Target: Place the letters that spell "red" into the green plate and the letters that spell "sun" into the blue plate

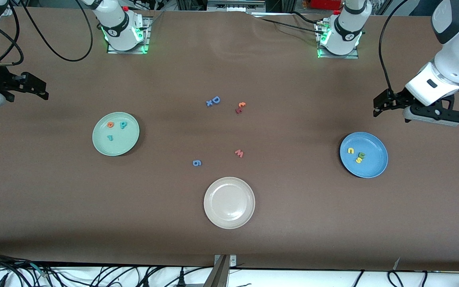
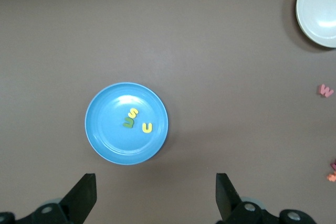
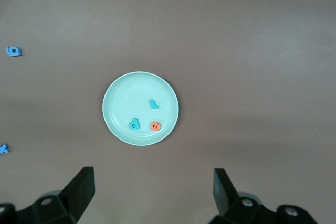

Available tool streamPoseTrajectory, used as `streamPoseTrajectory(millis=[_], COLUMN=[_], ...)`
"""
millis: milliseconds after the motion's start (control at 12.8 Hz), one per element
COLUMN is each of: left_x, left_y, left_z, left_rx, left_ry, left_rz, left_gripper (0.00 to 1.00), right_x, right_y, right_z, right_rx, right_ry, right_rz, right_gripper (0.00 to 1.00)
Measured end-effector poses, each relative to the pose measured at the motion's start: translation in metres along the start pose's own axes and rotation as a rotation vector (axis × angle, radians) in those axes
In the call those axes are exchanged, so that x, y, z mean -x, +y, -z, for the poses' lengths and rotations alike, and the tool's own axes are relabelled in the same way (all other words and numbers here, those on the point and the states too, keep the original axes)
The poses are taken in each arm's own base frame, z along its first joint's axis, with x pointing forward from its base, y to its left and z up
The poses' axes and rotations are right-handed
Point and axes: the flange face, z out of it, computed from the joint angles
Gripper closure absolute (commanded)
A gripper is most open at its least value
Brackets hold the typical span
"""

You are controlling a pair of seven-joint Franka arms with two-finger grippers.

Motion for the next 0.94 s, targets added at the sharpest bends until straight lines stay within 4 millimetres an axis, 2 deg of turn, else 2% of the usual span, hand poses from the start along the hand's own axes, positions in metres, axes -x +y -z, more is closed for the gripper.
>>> streamPoseTrajectory(millis=[312, 702, 936], left_x=[-0.005, -0.006, -0.007], left_y=[-0.027, -0.049, -0.047], left_z=[0.024, 0.010, 0.010], left_rx=[-0.006, -0.004, -0.004], left_ry=[0.040, 0.013, 0.013], left_rz=[0.051, 0.087, 0.084], left_gripper=[0.00, 0.00, 0.00], right_x=[0.000, 0.000, 0.000], right_y=[0.000, 0.000, -0.001], right_z=[0.000, 0.000, 0.000], right_rx=[0.000, 0.000, 0.000], right_ry=[0.000, 0.000, 0.000], right_rz=[0.001, 0.001, 0.001], right_gripper=[0.00, 0.00, 0.00])
